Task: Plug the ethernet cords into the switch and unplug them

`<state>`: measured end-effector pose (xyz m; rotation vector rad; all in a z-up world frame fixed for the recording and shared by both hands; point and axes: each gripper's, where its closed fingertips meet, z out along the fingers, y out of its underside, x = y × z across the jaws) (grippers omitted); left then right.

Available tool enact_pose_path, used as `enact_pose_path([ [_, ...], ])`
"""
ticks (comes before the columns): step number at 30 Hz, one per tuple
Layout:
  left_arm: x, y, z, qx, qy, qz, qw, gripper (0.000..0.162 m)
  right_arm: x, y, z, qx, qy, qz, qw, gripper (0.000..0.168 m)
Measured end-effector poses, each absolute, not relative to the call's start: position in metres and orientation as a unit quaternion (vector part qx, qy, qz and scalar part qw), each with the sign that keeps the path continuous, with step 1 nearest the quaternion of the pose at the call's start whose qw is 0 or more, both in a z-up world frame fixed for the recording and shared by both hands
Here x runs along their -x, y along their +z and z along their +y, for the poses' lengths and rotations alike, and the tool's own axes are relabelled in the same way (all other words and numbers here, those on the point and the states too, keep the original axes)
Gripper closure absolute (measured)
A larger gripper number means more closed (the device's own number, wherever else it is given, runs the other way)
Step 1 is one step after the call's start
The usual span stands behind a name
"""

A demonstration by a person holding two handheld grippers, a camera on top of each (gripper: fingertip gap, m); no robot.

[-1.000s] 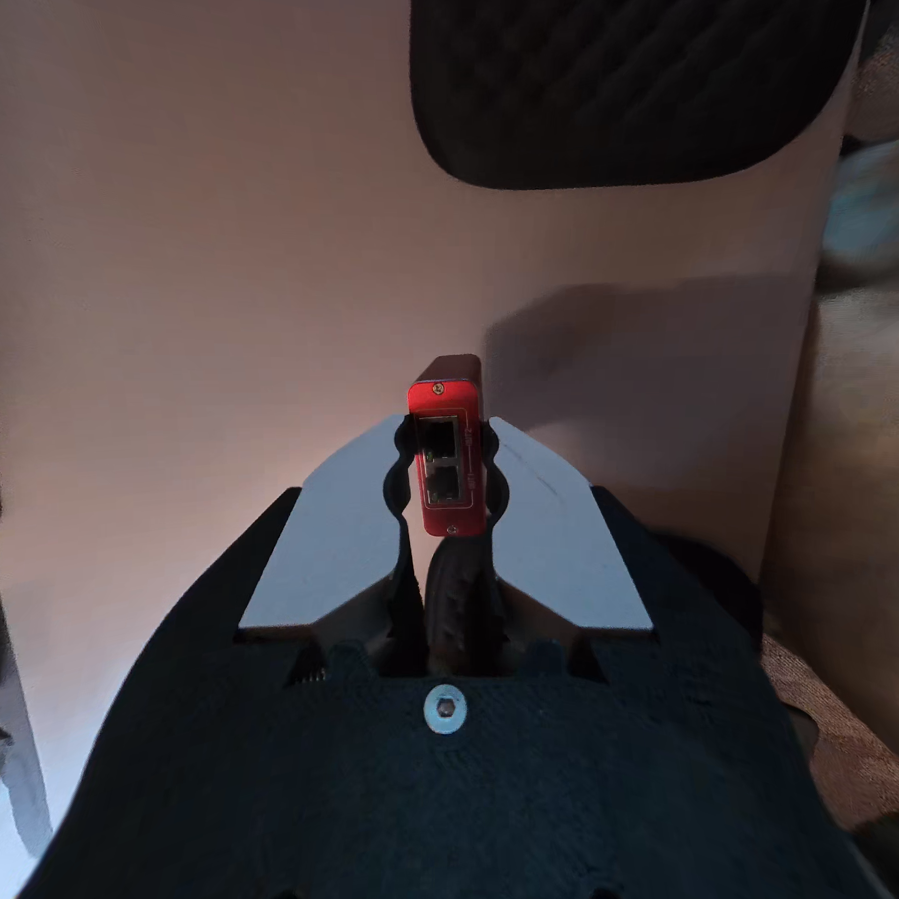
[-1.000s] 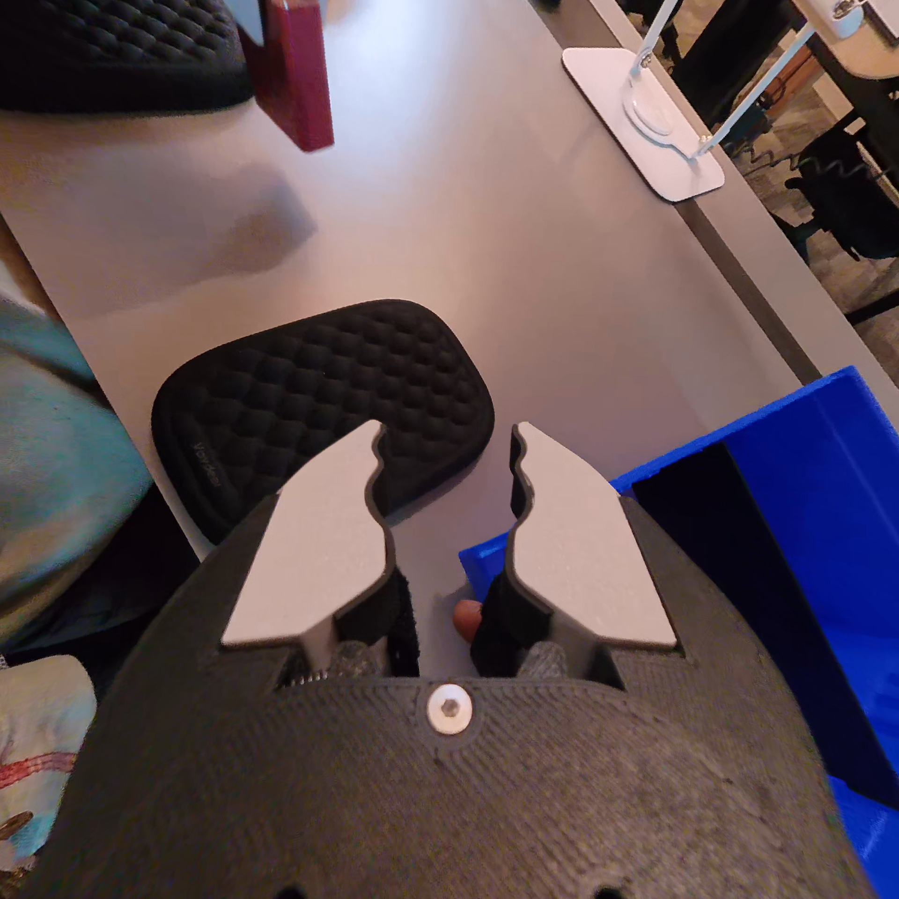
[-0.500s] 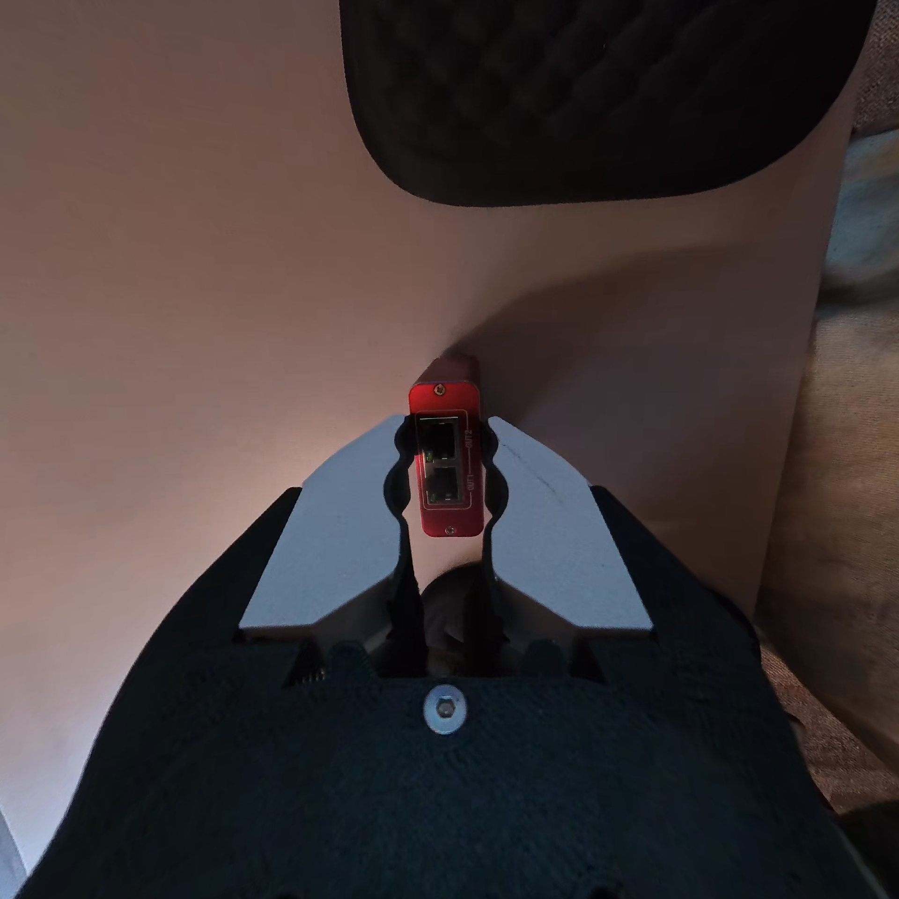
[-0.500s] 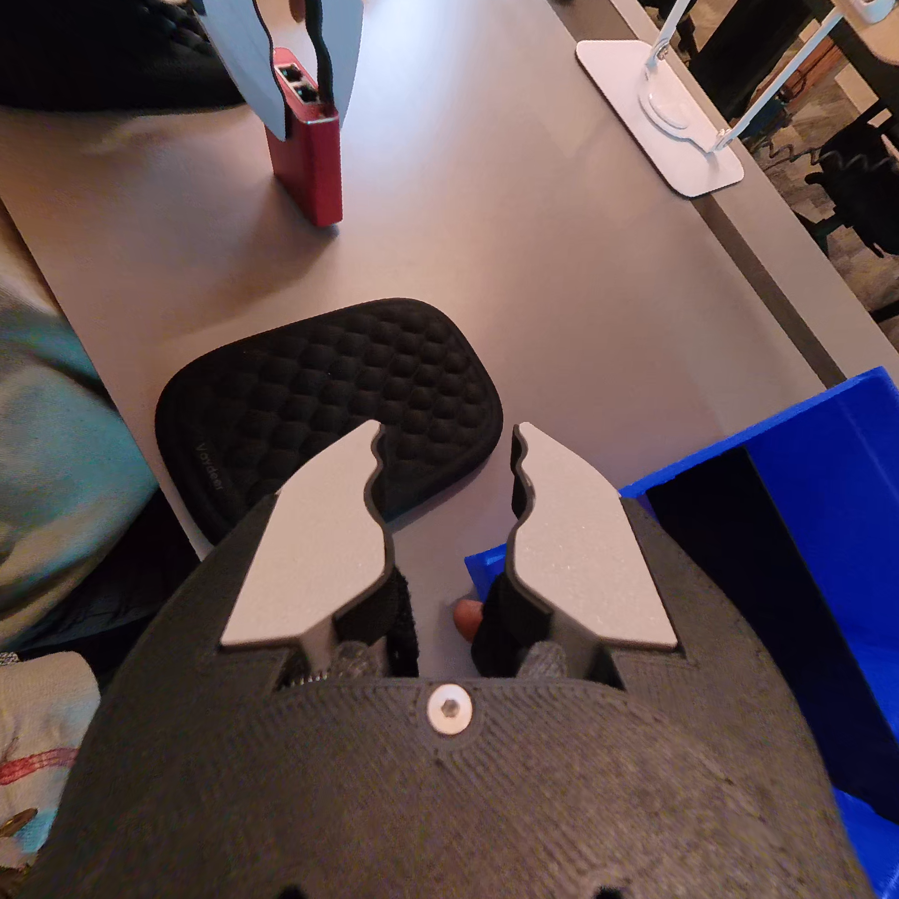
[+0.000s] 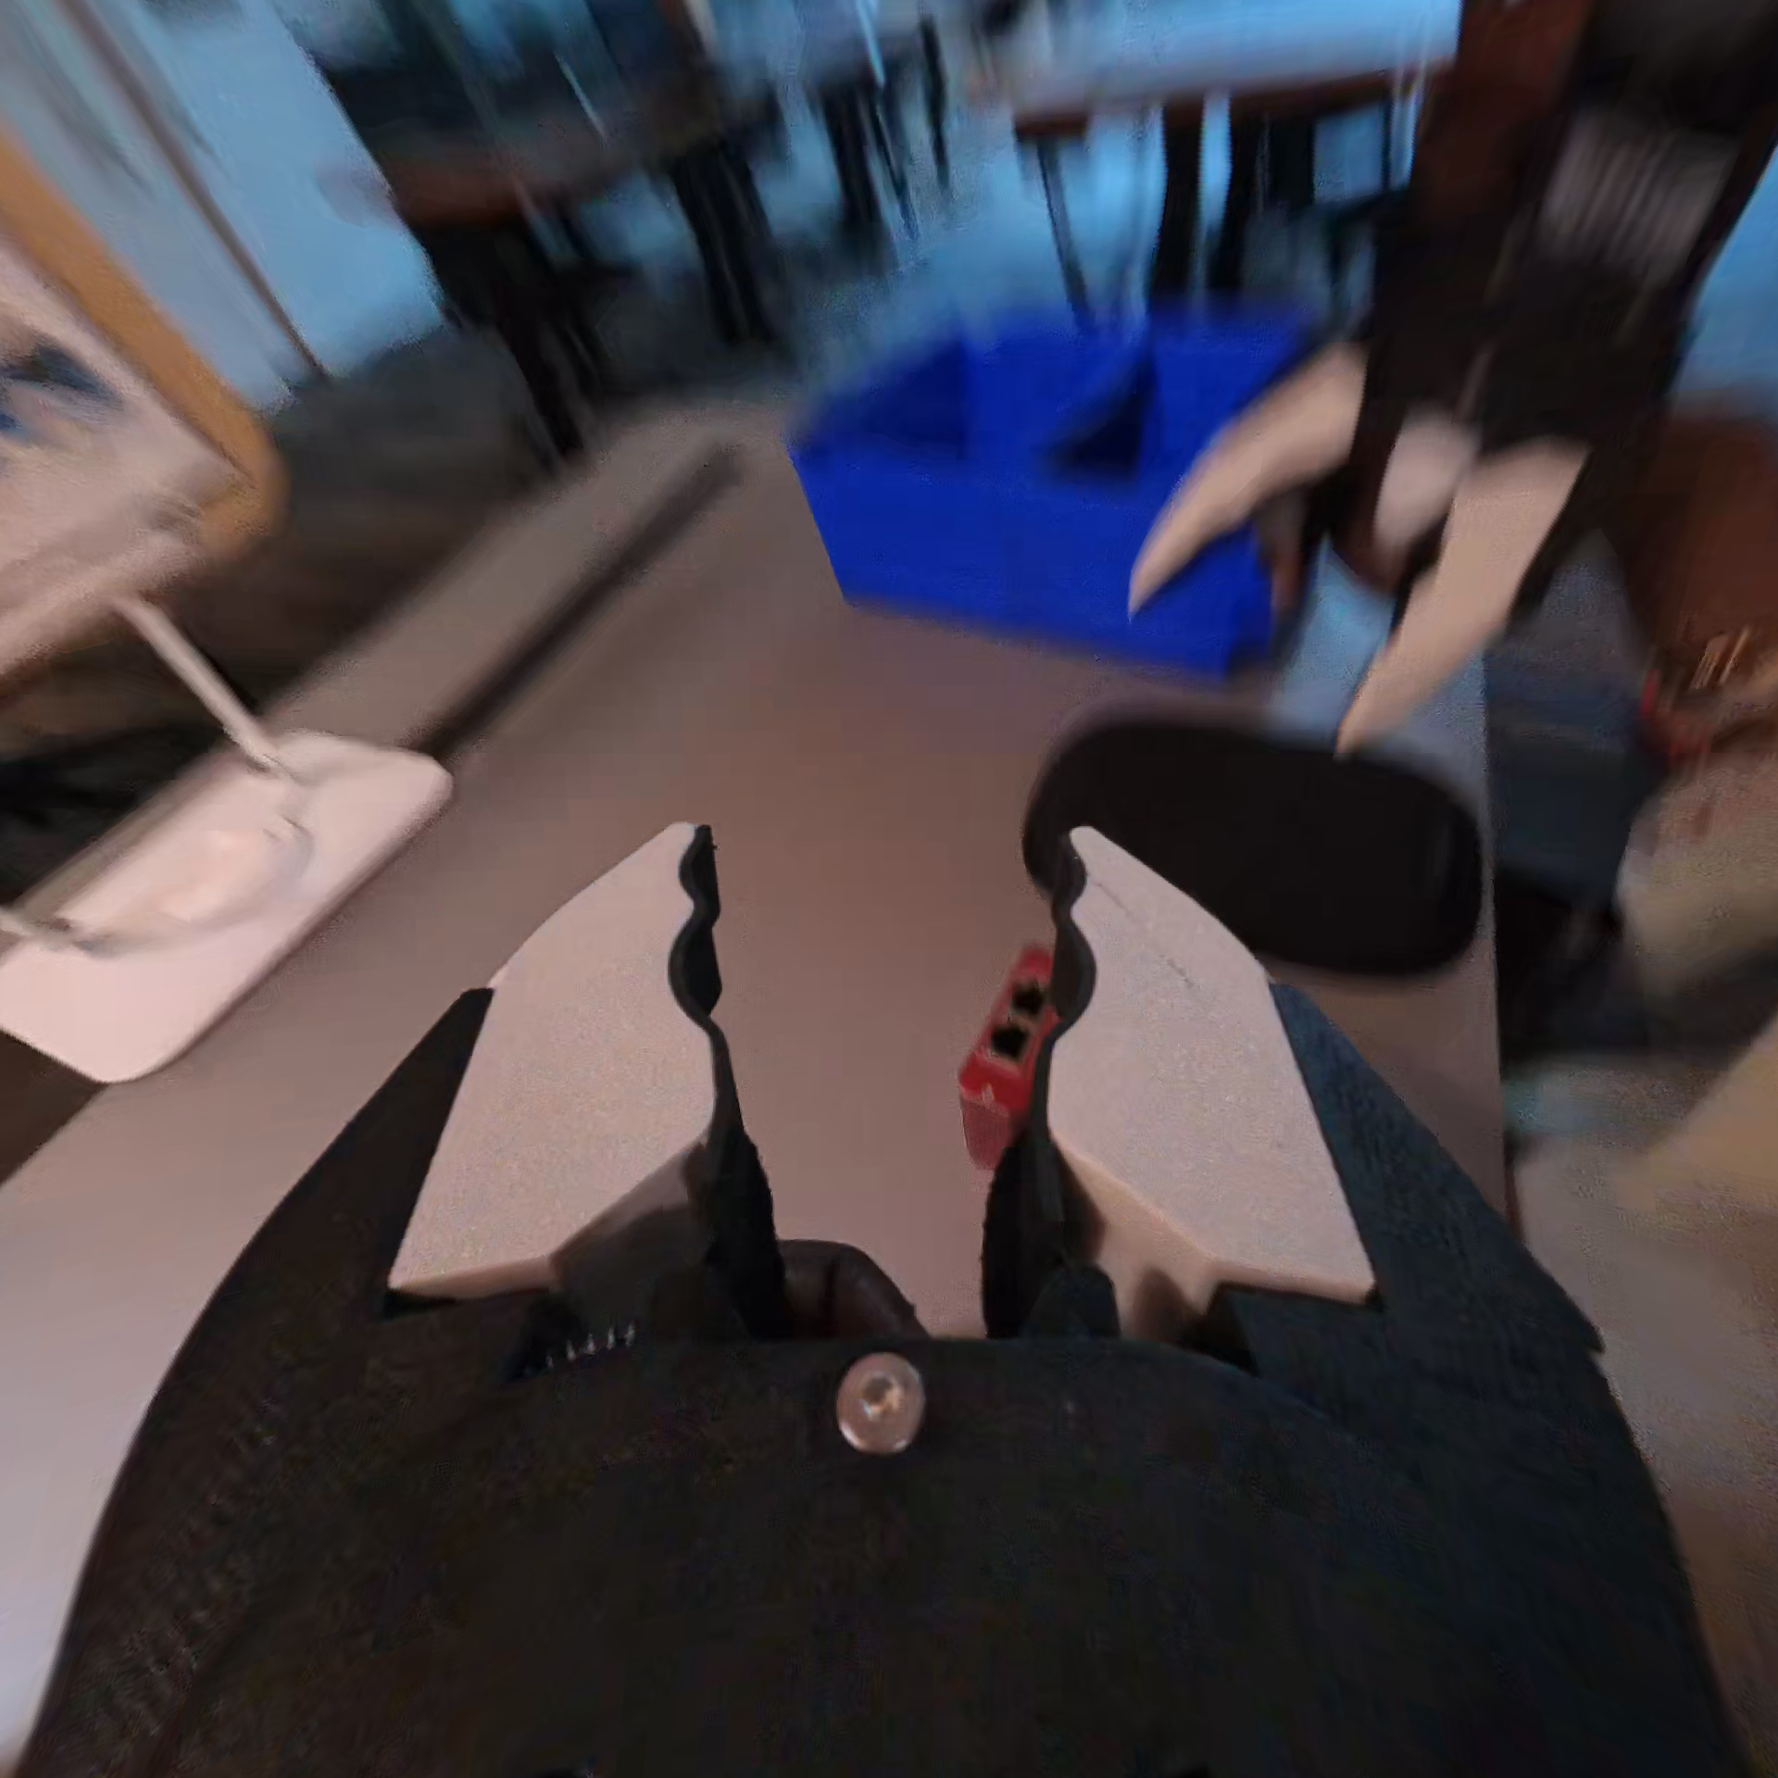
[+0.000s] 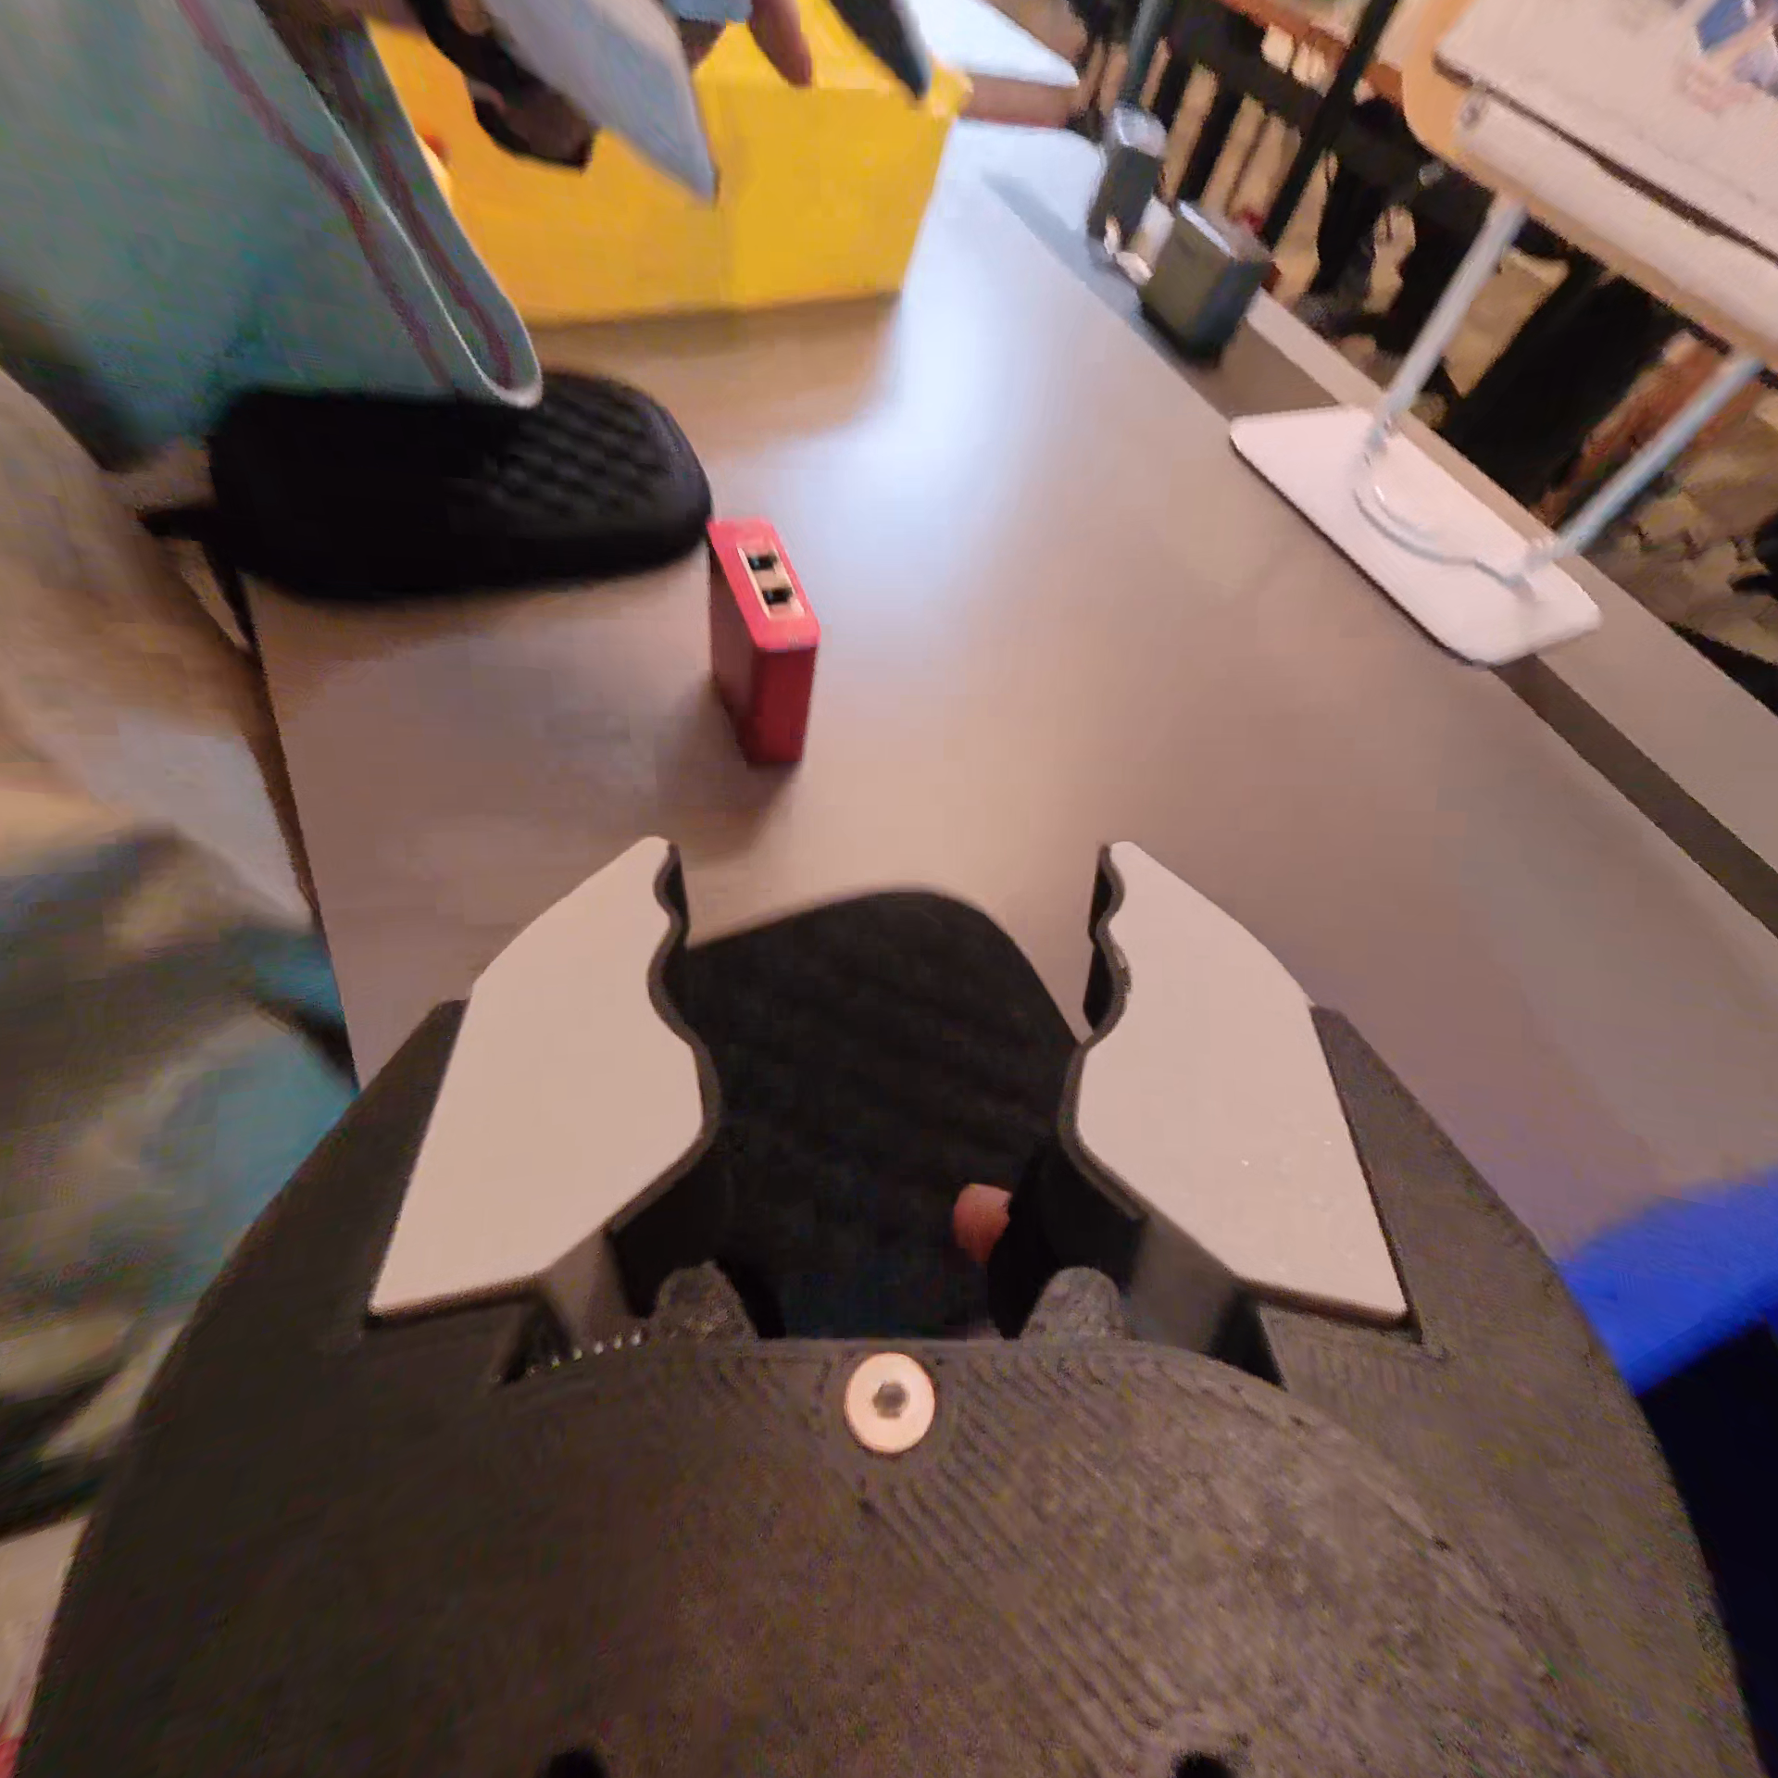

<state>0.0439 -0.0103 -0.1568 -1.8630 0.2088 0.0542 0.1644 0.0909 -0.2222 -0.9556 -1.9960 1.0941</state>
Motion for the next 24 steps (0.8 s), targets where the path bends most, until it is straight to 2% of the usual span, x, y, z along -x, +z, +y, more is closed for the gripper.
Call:
enact_pose_path([
  [3,-0.007,-0.096,-0.075,0.662,0.017,-0.049,0.748,0.096,-0.134,-0.225,0.053,0.332,0.457,-0.768,0.304,0.082],
  [7,0.031,-0.068,-0.170,0.561,0.041,-0.151,0.813,0.095,-0.101,-0.249,0.009,0.299,0.449,-0.802,0.256,0.086],
  [14,0.056,-0.050,-0.253,0.499,0.157,-0.197,0.829,0.099,-0.065,-0.276,-0.009,0.305,0.398,-0.831,0.243,0.110],
  [17,0.066,-0.058,-0.260,0.504,0.180,-0.212,0.818,0.101,-0.063,-0.287,-0.010,0.307,0.374,-0.842,0.238,0.138],
  [20,0.071,-0.064,-0.261,0.512,0.194,-0.221,0.807,0.101,-0.061,-0.288,0.008,0.383,0.343,-0.822,0.245,0.140],
  [24,0.079,-0.072,-0.267,0.530,0.232,-0.230,0.783,0.104,-0.067,-0.288,0.053,0.496,0.257,-0.768,0.313,0.141],
])
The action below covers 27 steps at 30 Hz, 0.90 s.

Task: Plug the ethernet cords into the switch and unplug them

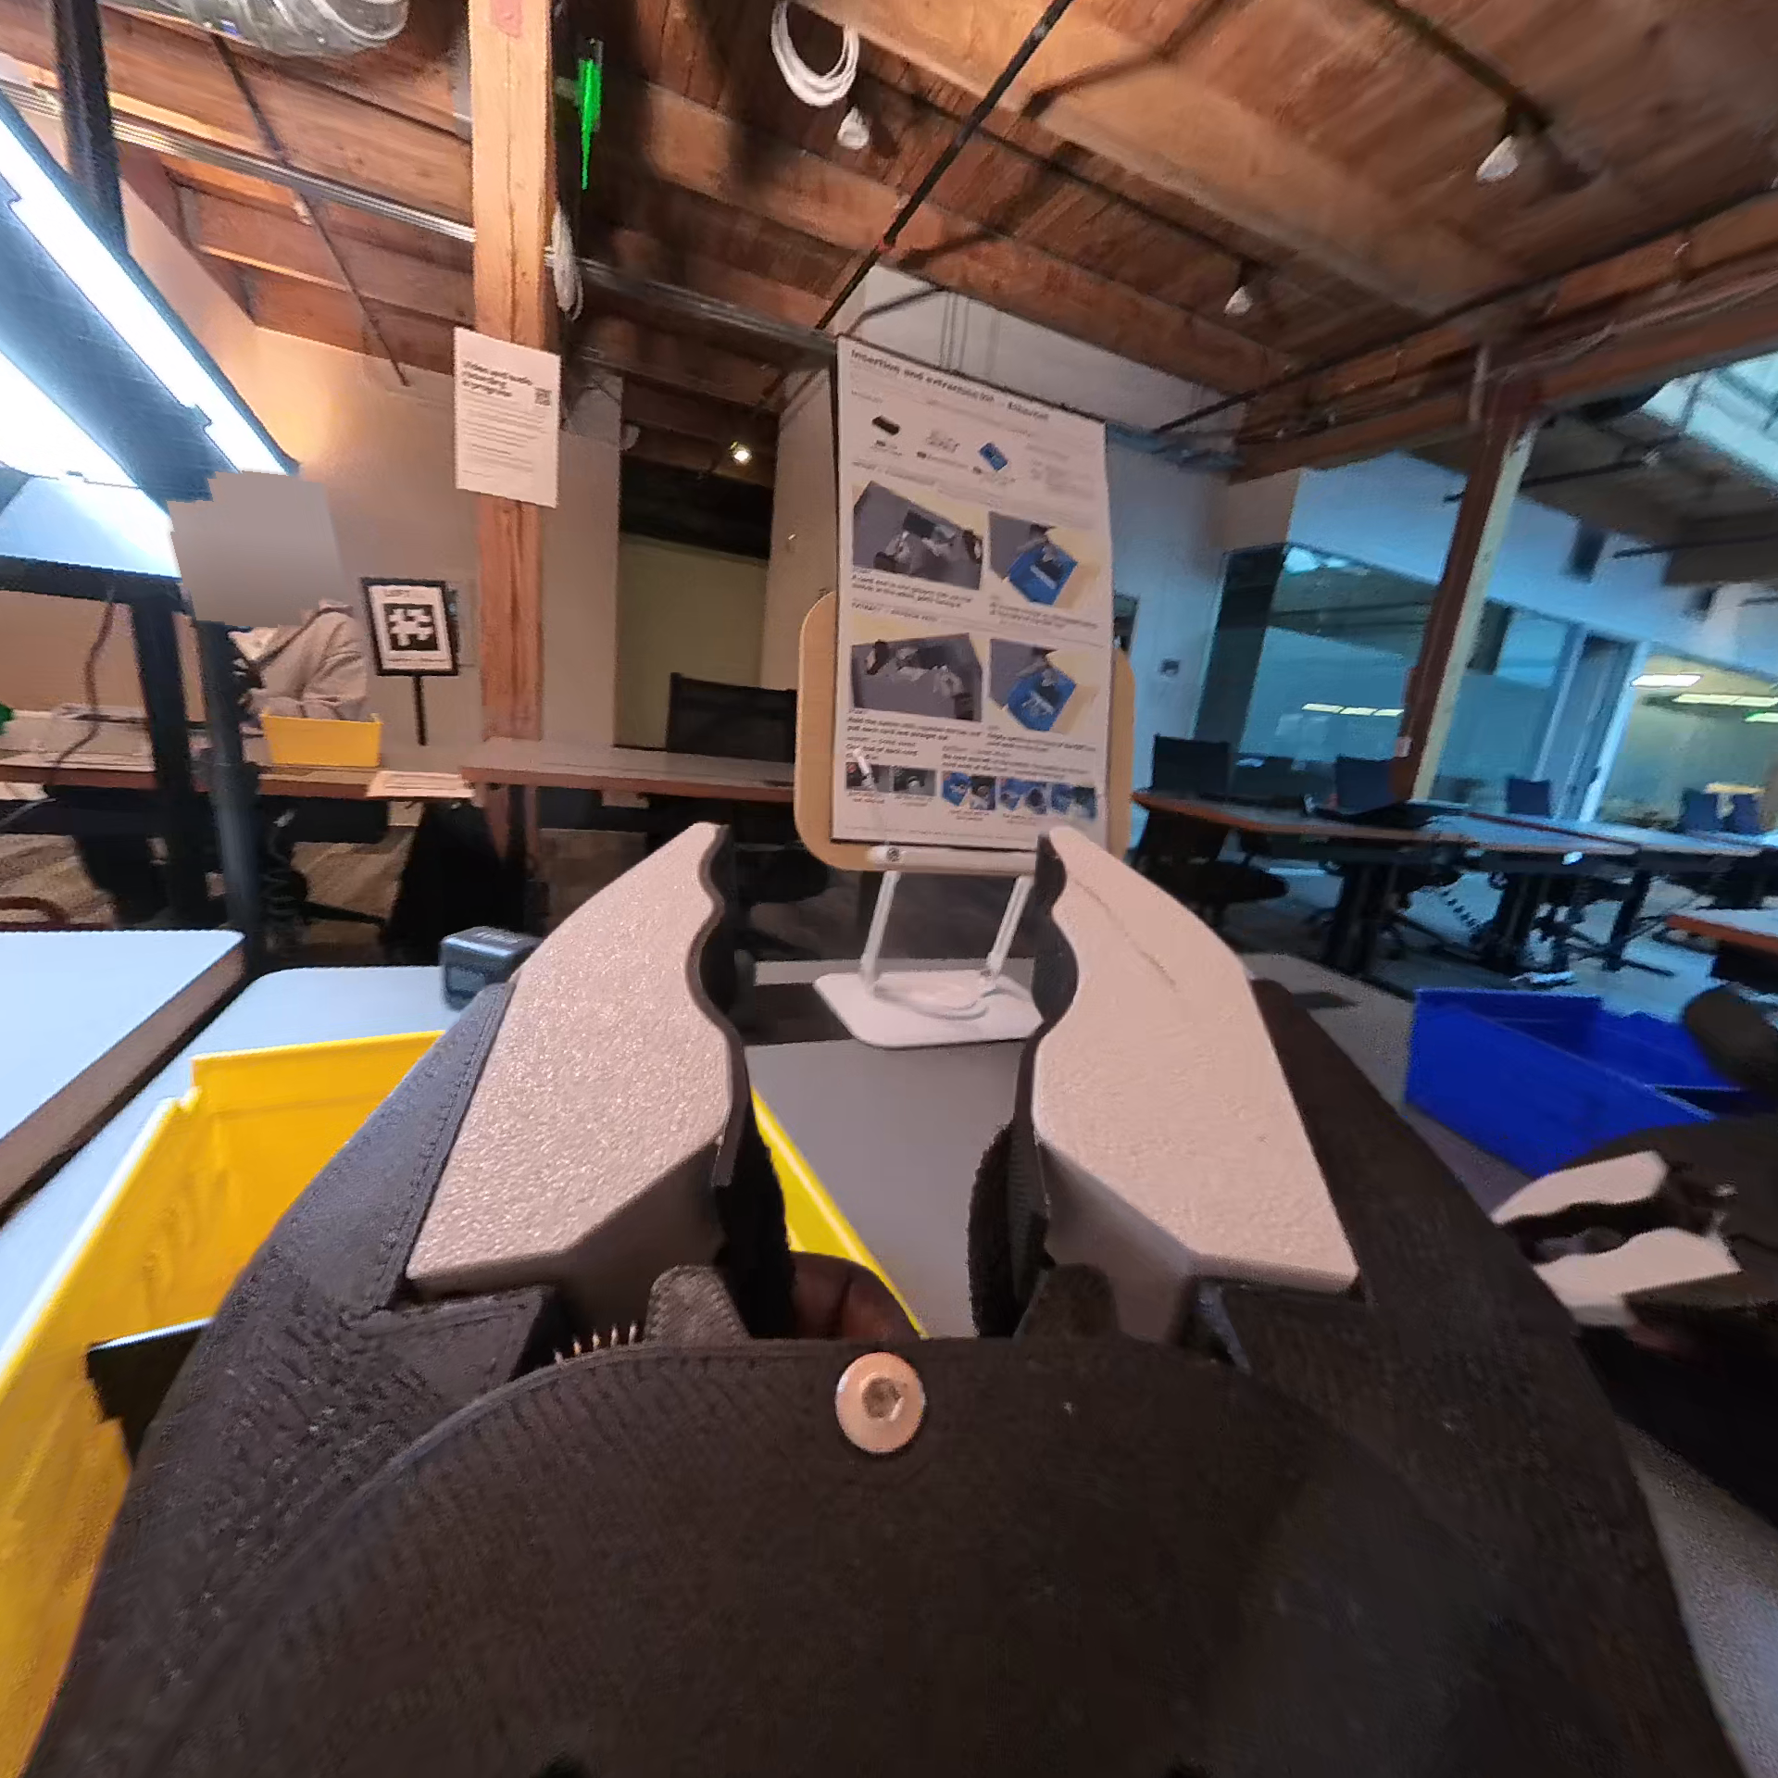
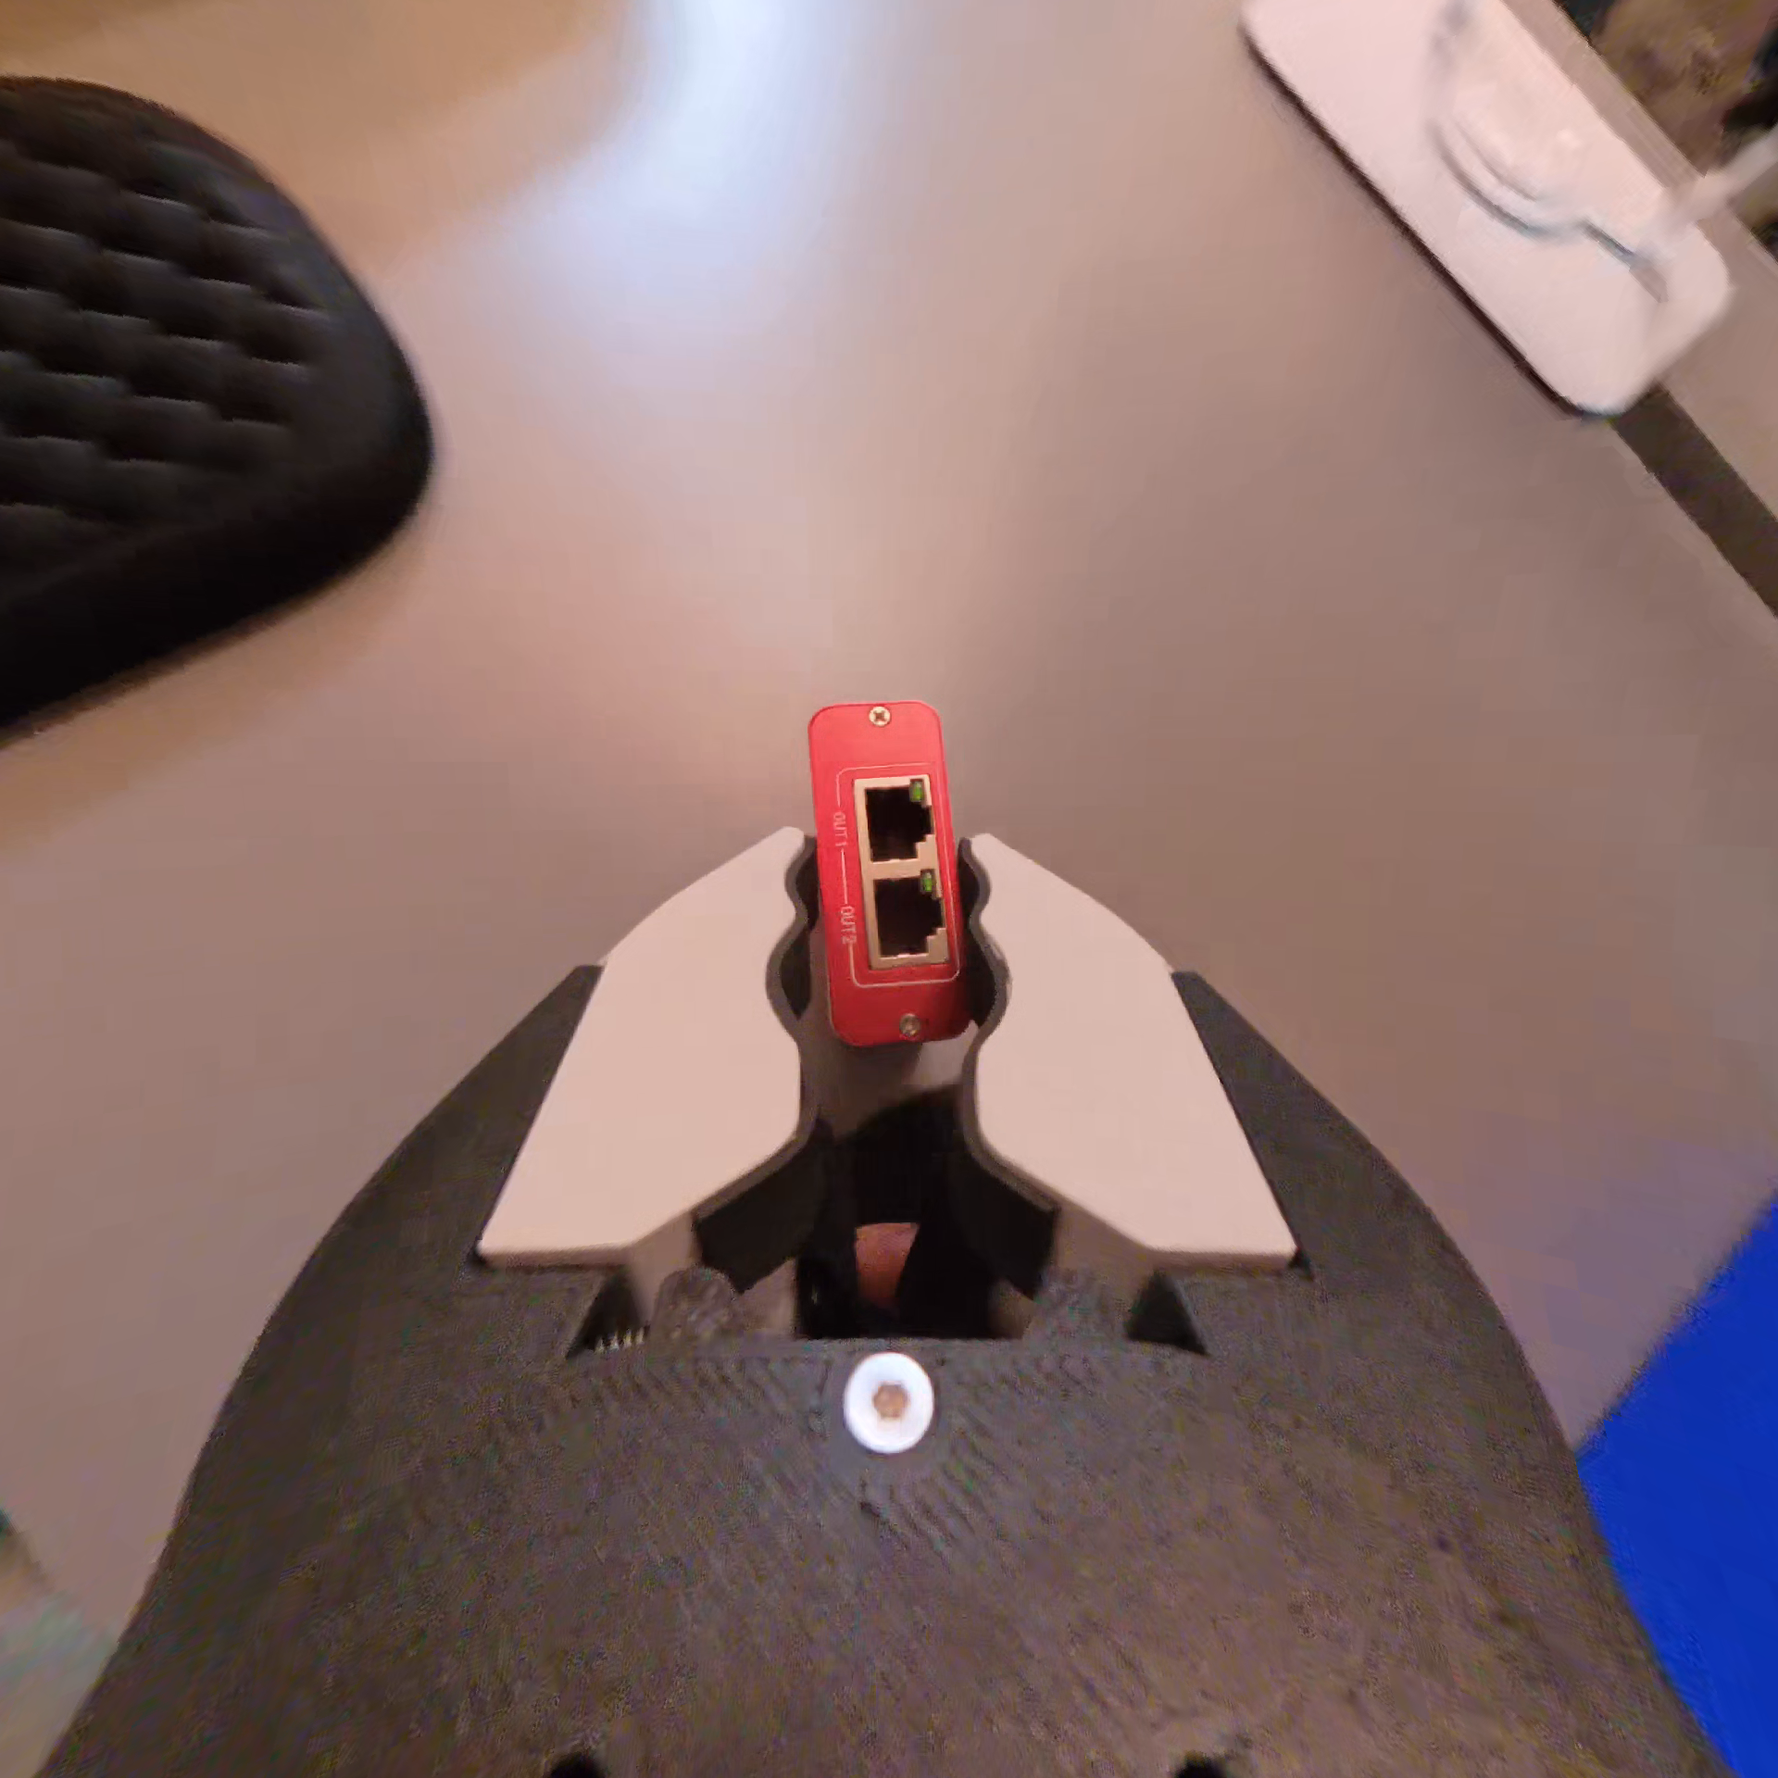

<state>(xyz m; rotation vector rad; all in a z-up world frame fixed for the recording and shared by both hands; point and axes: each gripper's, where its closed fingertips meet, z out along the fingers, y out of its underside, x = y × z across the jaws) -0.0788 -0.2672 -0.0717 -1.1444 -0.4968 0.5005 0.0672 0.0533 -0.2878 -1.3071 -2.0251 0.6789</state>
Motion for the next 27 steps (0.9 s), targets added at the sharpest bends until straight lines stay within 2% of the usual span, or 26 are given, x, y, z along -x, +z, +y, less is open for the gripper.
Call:
enact_pose_path([
  [9,0.089,-0.102,-0.280,0.626,0.268,-0.246,0.690,0.104,-0.078,-0.288,0.062,0.566,0.328,-0.708,0.267,0.141],
  [13,0.103,-0.136,-0.295,0.695,0.290,-0.290,0.590,0.105,-0.076,-0.277,0.059,0.542,0.370,-0.700,0.281,0.124],
  [18,0.108,-0.198,-0.305,0.800,0.251,-0.321,0.440,0.105,-0.082,-0.263,0.074,0.533,0.410,-0.676,0.301,0.123],
  [27,0.118,-0.262,-0.275,0.850,0.163,-0.315,0.391,0.113,-0.091,-0.258,0.096,0.536,0.402,-0.666,0.328,0.124],
])
